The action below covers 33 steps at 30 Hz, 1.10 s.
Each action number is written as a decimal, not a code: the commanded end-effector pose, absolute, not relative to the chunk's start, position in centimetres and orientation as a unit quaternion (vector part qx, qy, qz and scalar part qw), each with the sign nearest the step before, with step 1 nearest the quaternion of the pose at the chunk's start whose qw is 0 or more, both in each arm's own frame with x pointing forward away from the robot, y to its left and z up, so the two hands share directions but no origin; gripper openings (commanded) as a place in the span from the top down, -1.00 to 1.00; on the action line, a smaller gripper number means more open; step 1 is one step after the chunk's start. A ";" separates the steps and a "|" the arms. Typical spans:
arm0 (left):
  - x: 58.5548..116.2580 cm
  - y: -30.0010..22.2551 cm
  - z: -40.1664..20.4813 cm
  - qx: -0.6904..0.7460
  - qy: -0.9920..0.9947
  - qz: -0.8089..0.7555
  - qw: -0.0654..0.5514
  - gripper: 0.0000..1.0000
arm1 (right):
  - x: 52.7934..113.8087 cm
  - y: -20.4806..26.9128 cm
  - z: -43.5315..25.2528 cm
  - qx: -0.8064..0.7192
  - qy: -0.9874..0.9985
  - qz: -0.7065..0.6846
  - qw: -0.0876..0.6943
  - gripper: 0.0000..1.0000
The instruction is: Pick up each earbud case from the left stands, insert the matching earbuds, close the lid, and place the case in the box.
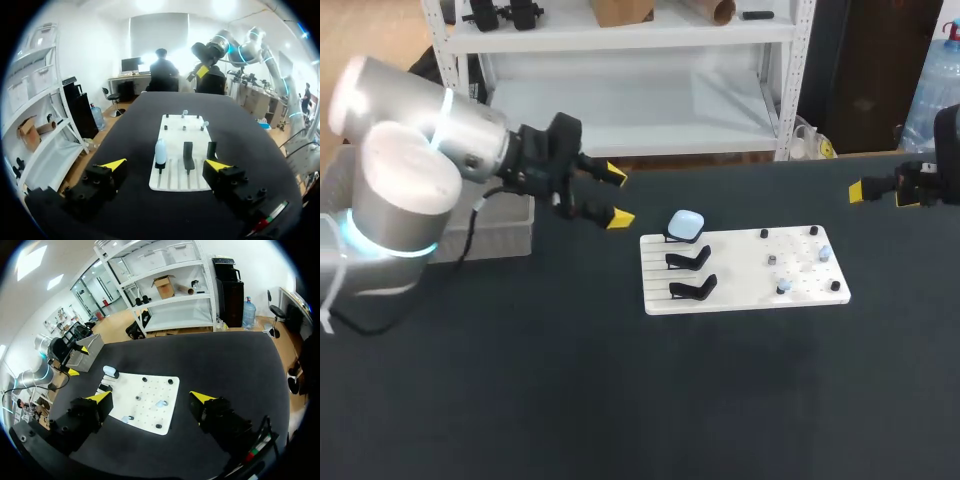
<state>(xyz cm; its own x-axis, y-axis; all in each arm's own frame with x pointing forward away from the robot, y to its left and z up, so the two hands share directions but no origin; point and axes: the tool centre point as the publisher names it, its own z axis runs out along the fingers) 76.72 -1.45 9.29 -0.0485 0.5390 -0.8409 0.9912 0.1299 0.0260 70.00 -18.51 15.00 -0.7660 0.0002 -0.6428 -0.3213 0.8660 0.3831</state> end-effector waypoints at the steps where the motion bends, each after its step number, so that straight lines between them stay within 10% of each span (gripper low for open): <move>1: 77.6 -2.4 7.5 0.584 0.650 -0.310 0.373 -0.61 | 70.0 -18.5 15.0 -0.088 0.908 0.243 0.330 -1.00; 13: 77.9 -4.2 4.9 0.601 0.633 -0.326 0.363 -0.55 | 70.0 -18.5 15.0 -0.088 0.908 0.243 0.330 -1.00; 22: 78.2 -5.7 3.9 0.601 0.632 -0.332 0.360 -0.05 | 70.0 -18.5 15.0 -0.088 0.908 0.243 0.330 -1.00; 26: 78.5 -6.1 3.3 0.598 0.635 -0.333 0.358 -0.34 | 70.0 -18.5 15.0 -0.088 0.908 0.243 0.330 -1.00; 33: 79.2 -6.7 2.8 0.588 0.641 -0.336 0.362 -0.26 | 70.0 -18.5 15.0 -0.088 0.908 0.243 0.330 -1.00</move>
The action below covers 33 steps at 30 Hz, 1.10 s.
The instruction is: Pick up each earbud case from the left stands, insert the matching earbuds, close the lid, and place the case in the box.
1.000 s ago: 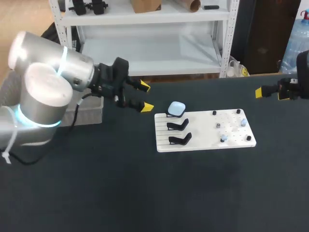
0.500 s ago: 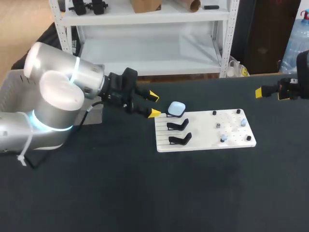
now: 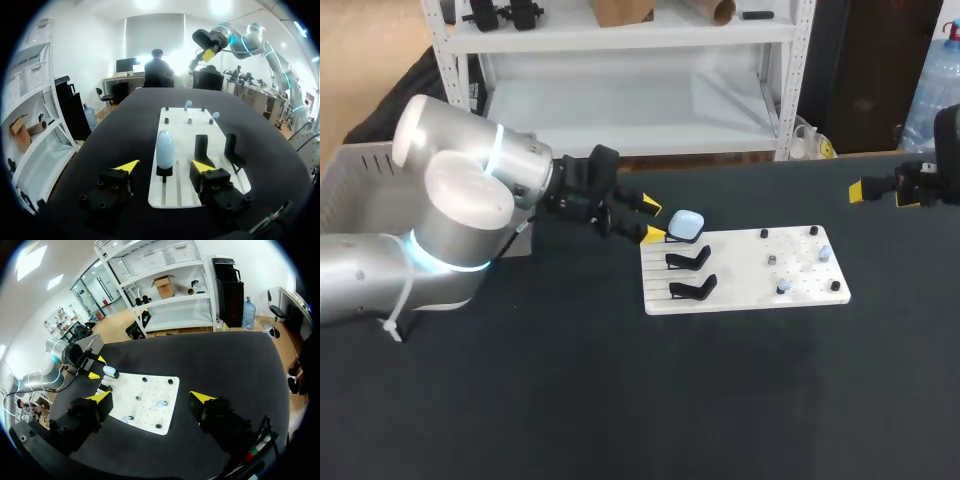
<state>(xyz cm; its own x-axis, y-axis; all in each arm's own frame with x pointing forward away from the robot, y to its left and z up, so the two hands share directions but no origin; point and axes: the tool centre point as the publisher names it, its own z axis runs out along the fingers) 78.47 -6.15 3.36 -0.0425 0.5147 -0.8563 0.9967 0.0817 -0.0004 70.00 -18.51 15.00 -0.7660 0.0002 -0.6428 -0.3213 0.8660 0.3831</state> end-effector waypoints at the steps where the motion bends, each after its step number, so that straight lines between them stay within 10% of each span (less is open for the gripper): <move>1: 79.4 -6.8 2.7 0.587 0.641 -0.337 0.361 -0.20 | 70.0 -18.5 15.0 -0.088 0.908 0.243 0.330 -1.00; 33: 80.2 -9.0 1.9 0.599 0.630 -0.339 0.359 0.04 | 70.0 -18.5 15.0 -0.088 0.908 0.243 0.330 -1.00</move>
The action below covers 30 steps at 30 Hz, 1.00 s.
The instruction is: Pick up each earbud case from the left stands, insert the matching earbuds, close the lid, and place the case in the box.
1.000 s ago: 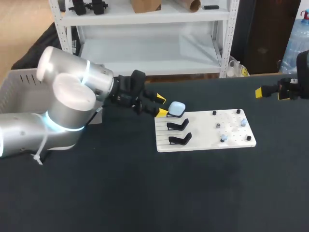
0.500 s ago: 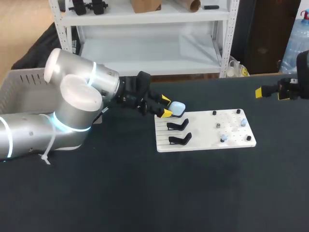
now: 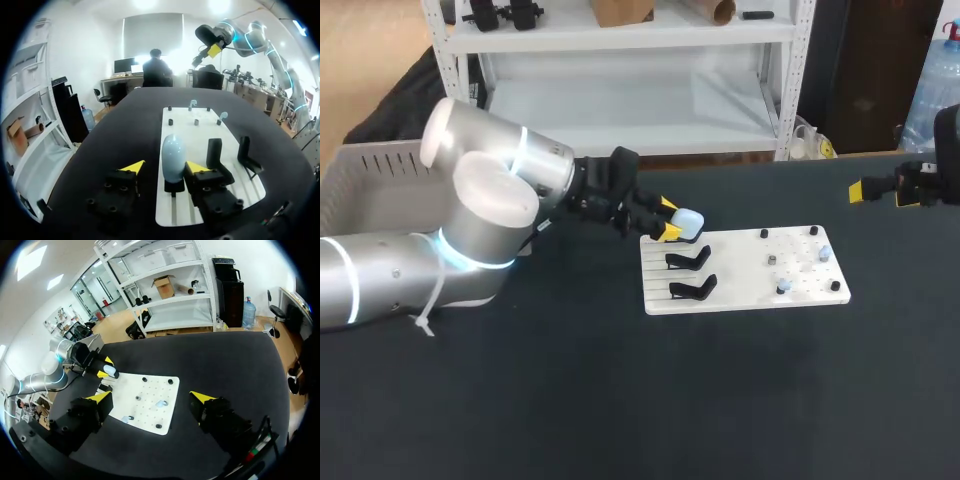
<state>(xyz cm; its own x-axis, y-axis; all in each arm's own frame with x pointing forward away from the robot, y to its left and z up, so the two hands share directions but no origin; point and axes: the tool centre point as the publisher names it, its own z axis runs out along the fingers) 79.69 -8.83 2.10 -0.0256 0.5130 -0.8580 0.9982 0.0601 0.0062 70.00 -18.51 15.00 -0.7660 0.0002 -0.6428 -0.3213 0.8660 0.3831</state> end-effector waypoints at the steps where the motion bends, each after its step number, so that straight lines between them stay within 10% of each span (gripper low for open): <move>1: 80.2 -9.0 1.9 0.599 0.630 -0.339 0.359 0.04 | 70.0 -18.5 15.0 -0.088 0.908 0.243 0.330 -1.00; 30: 79.5 -9.5 1.4 0.596 0.629 -0.350 0.356 0.11 | 70.0 -18.5 15.0 -0.088 0.908 0.243 0.330 -1.00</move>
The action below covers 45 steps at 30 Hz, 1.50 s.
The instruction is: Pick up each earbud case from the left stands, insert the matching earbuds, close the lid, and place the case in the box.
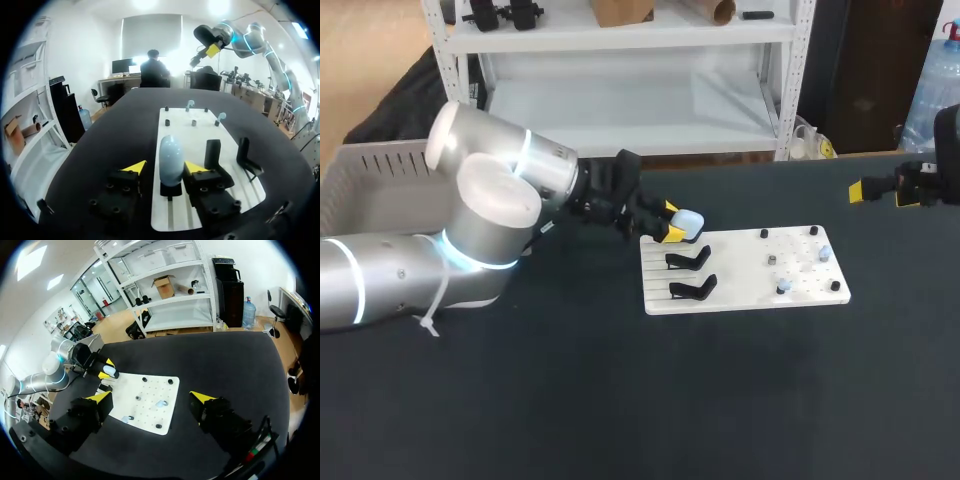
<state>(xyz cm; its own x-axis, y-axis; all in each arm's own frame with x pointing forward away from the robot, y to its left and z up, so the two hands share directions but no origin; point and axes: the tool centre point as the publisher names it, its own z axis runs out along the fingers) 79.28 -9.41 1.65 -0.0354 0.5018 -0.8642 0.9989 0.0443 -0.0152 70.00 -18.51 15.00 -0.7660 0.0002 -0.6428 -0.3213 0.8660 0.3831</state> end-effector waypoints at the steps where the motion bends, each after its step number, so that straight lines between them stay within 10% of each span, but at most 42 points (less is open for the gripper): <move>1: 79.5 -9.5 1.4 0.595 0.629 -0.351 0.357 0.10 | 70.0 -18.5 15.0 -0.088 0.908 0.243 0.330 -1.00; 10: 79.3 -9.7 1.5 0.595 0.627 -0.353 0.358 0.12 | 70.0 -18.5 15.0 -0.088 0.908 0.243 0.330 -1.00; 15: 79.3 -9.8 1.7 0.594 0.625 -0.356 0.359 1.00 | 70.0 -18.5 15.0 -0.088 0.908 0.243 0.330 -1.00; 45: 73.9 -10.4 12.7 0.540 0.541 -0.441 0.471 1.00 | 70.0 -18.5 15.0 -0.088 0.908 0.243 0.330 -1.00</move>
